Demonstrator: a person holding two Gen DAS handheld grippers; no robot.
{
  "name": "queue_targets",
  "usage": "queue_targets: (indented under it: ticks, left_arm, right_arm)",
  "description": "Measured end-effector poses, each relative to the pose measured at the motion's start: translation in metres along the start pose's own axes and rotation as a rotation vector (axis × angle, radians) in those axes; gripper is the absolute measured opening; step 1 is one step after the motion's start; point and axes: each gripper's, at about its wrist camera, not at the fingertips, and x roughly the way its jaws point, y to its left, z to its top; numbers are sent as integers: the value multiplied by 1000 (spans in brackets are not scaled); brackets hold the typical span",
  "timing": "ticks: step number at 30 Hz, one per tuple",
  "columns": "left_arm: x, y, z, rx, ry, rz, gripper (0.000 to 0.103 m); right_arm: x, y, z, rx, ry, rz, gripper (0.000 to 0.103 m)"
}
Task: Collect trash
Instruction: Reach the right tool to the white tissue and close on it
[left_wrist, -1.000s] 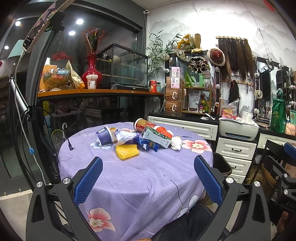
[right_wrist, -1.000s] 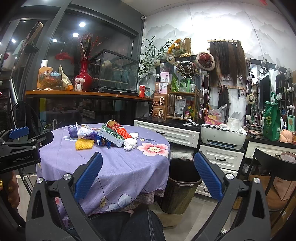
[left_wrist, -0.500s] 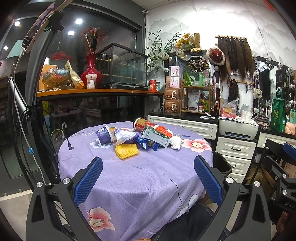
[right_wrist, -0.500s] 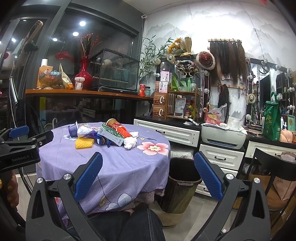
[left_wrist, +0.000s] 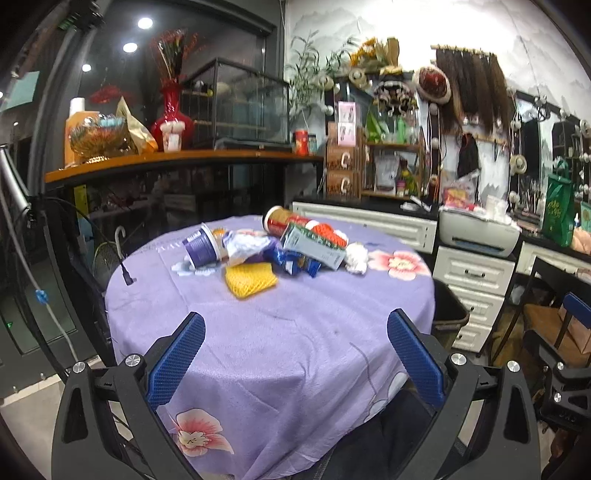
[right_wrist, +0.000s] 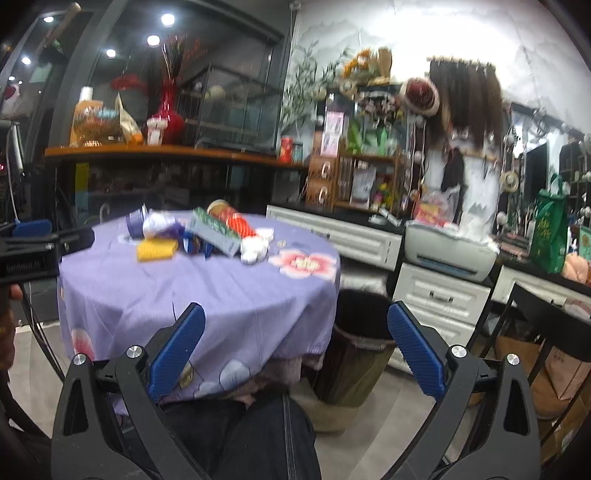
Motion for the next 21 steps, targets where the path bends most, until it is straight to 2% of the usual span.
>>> queue_targets:
  ticks: [5, 10, 12, 18, 21]
  left_arm:
    - [32, 9, 3, 6, 71, -27, 98]
    - [63, 18, 9, 9, 127, -54, 98]
    - [76, 22, 14, 14, 145, -59, 98]
    - [109, 31, 28, 15, 182, -94, 98]
    - [125, 39, 35, 1, 209, -116, 98]
  right_arm:
    - [24, -2, -11, -26, 57, 34, 98]
    - [54, -1, -25, -26, 199, 70, 98]
    - [61, -1, -27, -26, 230, 83, 98]
    - [93, -3, -15, 11, 278, 110, 98]
    - [119, 7, 2, -23, 292, 170, 98]
